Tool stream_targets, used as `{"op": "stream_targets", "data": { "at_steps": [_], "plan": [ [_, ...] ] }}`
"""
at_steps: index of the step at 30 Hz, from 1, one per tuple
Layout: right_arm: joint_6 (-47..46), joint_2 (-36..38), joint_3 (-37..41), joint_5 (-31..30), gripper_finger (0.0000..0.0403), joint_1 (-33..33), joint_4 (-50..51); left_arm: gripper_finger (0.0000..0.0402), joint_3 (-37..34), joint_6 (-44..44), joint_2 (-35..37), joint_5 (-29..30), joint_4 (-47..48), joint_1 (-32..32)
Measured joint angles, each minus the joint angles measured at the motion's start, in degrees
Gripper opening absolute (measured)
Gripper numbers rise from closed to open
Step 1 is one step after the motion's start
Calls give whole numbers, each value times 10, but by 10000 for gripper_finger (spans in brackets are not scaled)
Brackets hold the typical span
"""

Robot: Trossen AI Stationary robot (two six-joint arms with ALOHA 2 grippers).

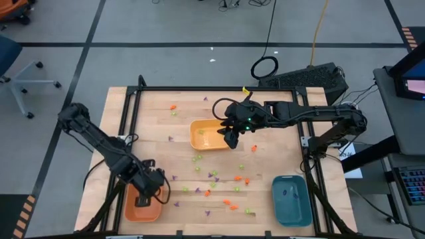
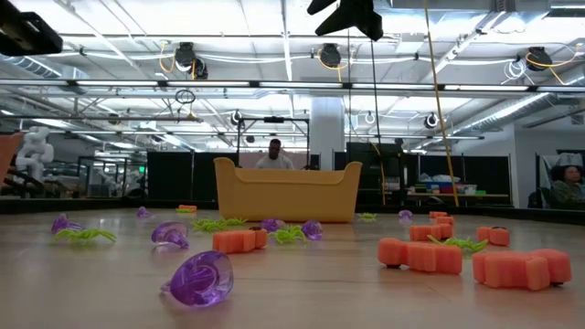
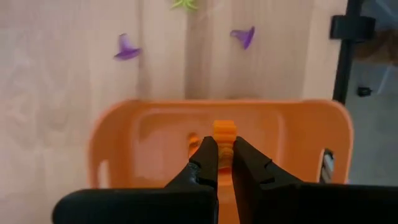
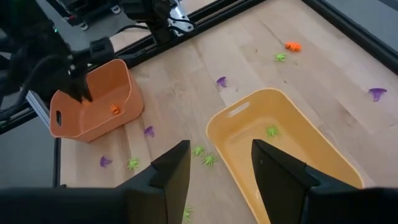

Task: Sort Halloween decoration
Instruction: Put the orange skeleton toy into the orange bin, then put the violet witch hat toy into the blue bin

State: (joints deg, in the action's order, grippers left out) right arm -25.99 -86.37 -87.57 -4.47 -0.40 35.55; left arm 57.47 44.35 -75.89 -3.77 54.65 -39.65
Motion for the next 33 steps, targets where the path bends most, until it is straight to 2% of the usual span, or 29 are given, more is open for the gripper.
{"op": "stream_targets", "data": {
  "at_steps": [14,17,23,28,30,33],
  "plan": [
    [-19,0,0,2,157,1,1,26,0,-4,-96,11,3,-56],
    [-19,0,0,2,157,2,2,55,0,28,-96,31,10,-63],
    [-18,0,0,2,157,2,11,142,0,64,-96,40,13,-74],
    [-18,0,0,2,157,2,12,202,1,65,-90,-11,22,-76],
    [-18,0,0,2,157,2,13,213,12,66,-79,-42,38,-76],
    [-18,0,0,2,157,2,16,213,39,94,-45,-52,68,-76]
  ]
}}
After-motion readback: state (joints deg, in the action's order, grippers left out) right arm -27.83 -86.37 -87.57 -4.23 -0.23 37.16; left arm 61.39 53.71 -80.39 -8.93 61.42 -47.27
